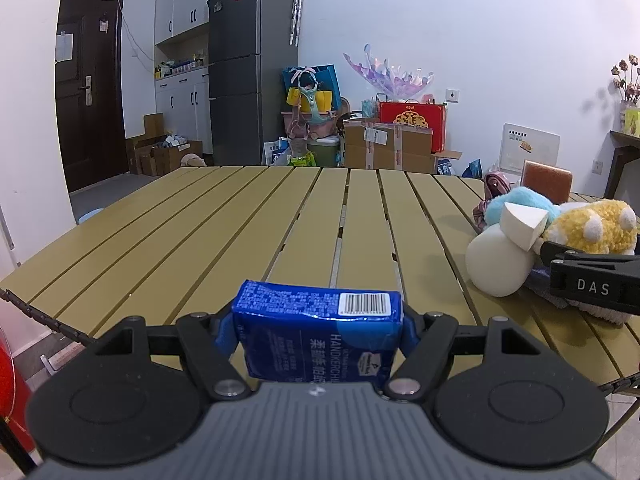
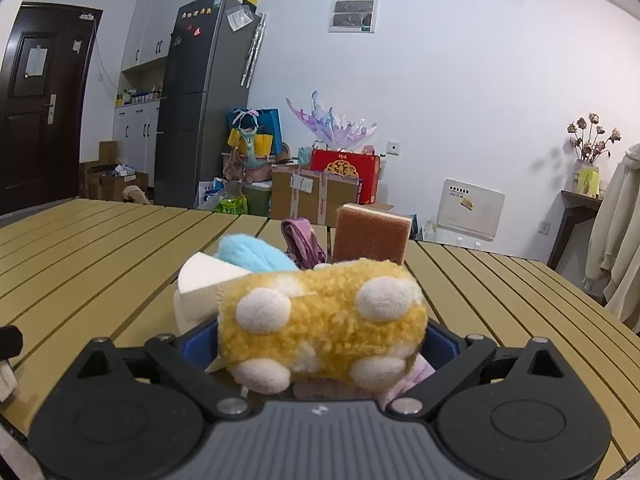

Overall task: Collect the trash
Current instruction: 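Close the right gripper on the yellow plush toy while the left holds the carton, then lift the carton and plush off the table with both grippers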

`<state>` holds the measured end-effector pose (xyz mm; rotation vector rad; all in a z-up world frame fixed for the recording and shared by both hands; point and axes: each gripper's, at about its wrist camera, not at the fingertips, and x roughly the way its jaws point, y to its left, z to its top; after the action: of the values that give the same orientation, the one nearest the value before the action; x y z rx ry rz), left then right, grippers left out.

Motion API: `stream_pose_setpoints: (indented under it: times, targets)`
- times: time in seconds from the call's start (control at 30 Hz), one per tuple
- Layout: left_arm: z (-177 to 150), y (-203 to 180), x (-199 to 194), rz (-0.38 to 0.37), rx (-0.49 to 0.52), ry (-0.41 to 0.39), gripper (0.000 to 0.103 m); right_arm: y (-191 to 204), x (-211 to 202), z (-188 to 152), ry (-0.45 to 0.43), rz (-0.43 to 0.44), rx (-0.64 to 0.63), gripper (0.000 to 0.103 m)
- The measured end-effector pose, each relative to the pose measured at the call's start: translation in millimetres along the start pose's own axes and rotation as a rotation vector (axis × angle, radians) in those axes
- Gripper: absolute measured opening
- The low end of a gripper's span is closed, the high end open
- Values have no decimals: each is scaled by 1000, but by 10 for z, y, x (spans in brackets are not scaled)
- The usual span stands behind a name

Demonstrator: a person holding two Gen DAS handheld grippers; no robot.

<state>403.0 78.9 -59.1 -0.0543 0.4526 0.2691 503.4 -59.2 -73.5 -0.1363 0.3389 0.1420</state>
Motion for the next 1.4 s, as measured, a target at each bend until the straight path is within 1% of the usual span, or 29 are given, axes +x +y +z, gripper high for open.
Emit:
stream_pose_setpoints:
  times: [0.17, 0.53, 1.0, 1.4]
  targets:
    - [-7, 31, -27, -2, -1, -6, 73, -26, -60, -27, -40, -14, 7, 96]
    - [-29, 42, -61, -8, -3, -11, 73, -118, -216, -11, -117, -12, 13, 96]
    - [-31, 57, -106, -10, -7, -17, 73, -291, -313, -12, -160, -35, 83, 96]
    - [-30, 56, -105, -10, -6, -17, 73, -314, -341, -53, -181, -23, 103, 96]
